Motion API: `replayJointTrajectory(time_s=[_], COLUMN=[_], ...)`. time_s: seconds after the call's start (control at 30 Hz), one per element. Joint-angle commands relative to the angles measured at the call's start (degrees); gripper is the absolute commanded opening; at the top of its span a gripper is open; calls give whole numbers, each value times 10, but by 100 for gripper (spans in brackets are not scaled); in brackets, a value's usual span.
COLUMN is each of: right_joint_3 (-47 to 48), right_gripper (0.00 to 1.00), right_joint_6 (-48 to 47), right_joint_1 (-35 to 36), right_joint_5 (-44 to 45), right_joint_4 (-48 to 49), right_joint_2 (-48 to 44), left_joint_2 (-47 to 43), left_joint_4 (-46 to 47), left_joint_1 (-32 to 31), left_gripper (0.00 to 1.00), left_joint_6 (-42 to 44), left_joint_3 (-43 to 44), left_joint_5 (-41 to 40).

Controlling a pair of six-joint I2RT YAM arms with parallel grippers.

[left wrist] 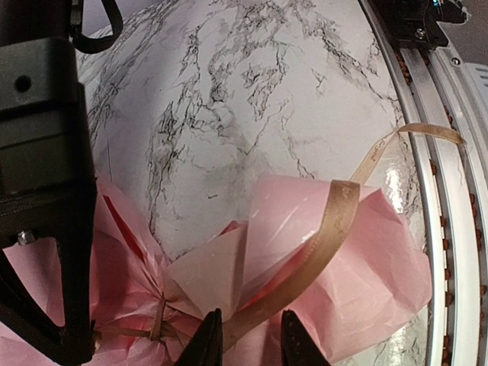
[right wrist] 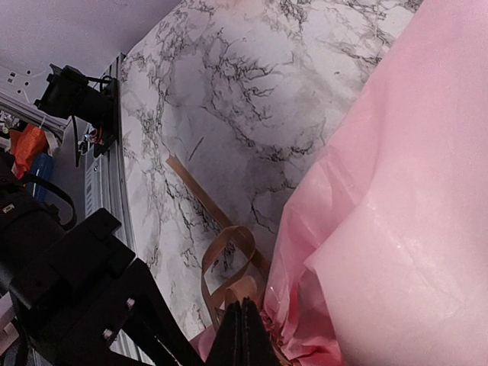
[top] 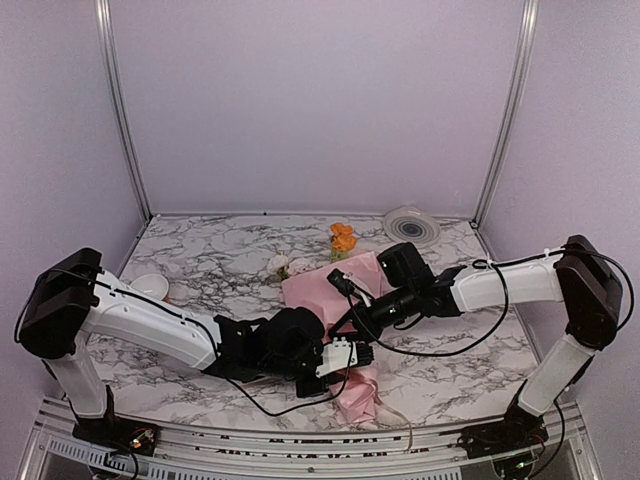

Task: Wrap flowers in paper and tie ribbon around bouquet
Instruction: Cross the half-tied ribbon over the folded bouquet.

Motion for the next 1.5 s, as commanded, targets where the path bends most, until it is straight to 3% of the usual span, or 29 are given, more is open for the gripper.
replayJointTrajectory(time_s=[0.0,0.37,0.5,0.7,1.03,1.3,1.47], right_joint_3=[6,4,3,-1,-4,-6,-4], right_gripper=[0,0,0,0,0,0,0], right_joint_6=[-2,0,0,1,1,2,1], right_joint_1=[-5,-5,-5,-5,-5,-5,-5], right_joint_5=[-8,-12,-12,-13,-15,-14,-15], right_joint_4=[7,7,9,11,14,15,13], right_joint_2=[-7,-6,-7,-6,-9,-9,-9], left_joint_2=[12,-2,-20,-3,12,23,20], left_joint_4=[-10,-19,-18,-55,-23,-38,-52], left_joint_1=[-1,0,0,0,0,0,9], left_gripper=[21,16,21,20,24,17,24], left_joint_6=[4,-1,-6,-6,5,2,-15], left_joint_3=[12,-3,-21,13,29,37,25], left_joint_5=[-6,-29,-16,5,-20,-6,-3])
